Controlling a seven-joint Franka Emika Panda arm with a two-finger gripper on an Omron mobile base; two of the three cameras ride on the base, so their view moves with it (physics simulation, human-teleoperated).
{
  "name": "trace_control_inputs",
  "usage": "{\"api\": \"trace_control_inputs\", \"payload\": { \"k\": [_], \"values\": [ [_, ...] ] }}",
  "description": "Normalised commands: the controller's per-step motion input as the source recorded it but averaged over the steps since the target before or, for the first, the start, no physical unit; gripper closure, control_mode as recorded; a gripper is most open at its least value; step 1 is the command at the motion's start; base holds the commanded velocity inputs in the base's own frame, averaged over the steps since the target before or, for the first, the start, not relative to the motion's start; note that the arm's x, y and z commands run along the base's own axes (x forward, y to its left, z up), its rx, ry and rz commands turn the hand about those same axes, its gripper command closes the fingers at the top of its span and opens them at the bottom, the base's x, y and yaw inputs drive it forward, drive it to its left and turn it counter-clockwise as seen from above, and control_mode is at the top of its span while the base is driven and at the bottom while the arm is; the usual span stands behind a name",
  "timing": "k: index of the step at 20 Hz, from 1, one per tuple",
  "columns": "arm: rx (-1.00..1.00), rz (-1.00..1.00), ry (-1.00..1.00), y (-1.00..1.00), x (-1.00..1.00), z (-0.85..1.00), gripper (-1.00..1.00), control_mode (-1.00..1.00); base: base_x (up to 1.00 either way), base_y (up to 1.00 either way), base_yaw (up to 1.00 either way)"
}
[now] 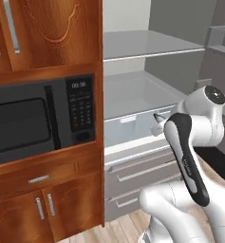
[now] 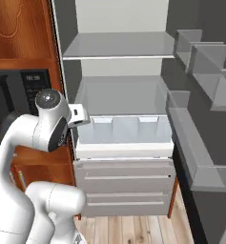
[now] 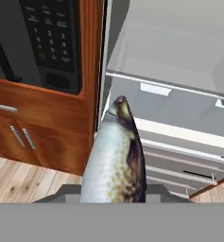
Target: Place one onion and one fish in each tupperware on the nearby counter, to pack two identical lunches.
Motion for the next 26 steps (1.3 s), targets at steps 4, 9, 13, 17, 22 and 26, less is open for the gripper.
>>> {"api": "trace_control_inputs", "payload": {
  "k": [4,9,13,17,22,26],
  "values": [
    [0.00,0.00,0.00,0.00,0.00,0.00,1.00,1.00,-0.31,1.00,0.03],
    [0.00,0.00,0.00,0.00,0.00,0.00,1.00,1.00,-0.43,1.00,0.04],
    [0.00,0.00,0.00,0.00,0.00,0.00,1.00,1.00,-0.40,1.00,0.02],
    [0.00,0.00,0.00,0.00,0.00,0.00,1.00,1.00,-0.33,1.00,0.01],
    [0.00,0.00,0.00,0.00,0.00,0.00,1.00,1.00,-0.23,1.00,0.00],
    [0.00,0.00,0.00,0.00,0.00,0.00,1.00,1.00,-0.21,1.00,0.07]
  ]
}}
